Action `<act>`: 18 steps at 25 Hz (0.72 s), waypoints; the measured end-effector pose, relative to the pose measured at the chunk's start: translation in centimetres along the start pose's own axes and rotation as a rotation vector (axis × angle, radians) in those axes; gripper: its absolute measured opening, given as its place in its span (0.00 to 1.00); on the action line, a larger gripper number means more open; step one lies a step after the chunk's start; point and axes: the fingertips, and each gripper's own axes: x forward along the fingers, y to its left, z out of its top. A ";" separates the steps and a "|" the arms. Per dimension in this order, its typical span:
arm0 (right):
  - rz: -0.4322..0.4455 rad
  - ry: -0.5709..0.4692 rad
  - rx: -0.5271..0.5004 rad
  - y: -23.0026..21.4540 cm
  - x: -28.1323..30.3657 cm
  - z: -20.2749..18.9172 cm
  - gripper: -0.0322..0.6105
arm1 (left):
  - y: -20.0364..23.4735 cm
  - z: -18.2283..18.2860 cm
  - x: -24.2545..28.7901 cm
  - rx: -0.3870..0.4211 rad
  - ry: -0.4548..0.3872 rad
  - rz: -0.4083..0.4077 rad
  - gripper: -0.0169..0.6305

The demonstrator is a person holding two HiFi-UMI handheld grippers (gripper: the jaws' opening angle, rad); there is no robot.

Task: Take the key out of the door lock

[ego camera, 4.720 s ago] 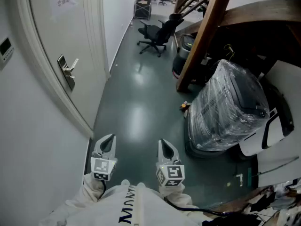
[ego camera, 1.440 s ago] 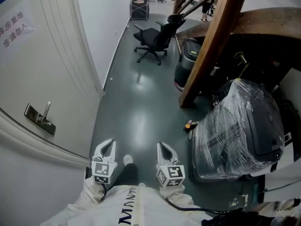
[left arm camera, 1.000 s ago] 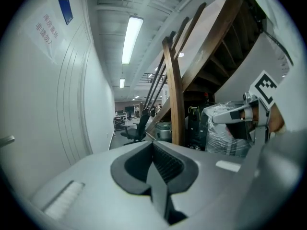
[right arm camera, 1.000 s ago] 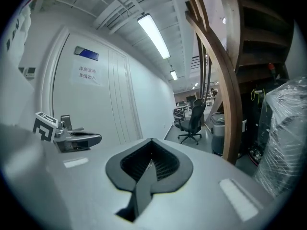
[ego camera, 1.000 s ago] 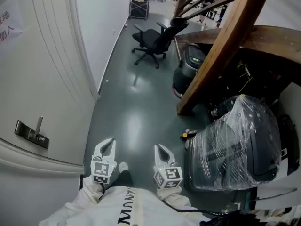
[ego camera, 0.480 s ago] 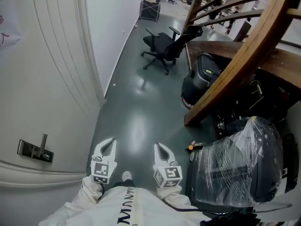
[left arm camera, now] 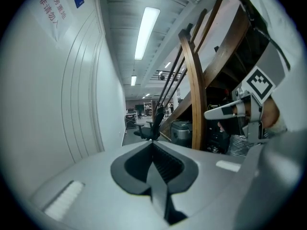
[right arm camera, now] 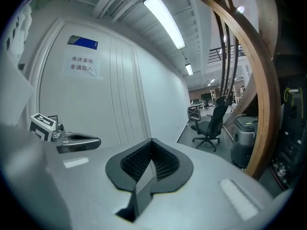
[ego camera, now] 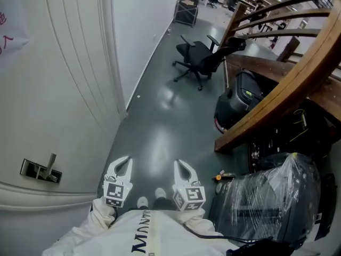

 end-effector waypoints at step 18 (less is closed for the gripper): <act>0.520 0.112 -0.109 8.1 12.2 0.9 0.05 | 8.4 -1.4 -4.3 -0.101 0.070 0.513 0.03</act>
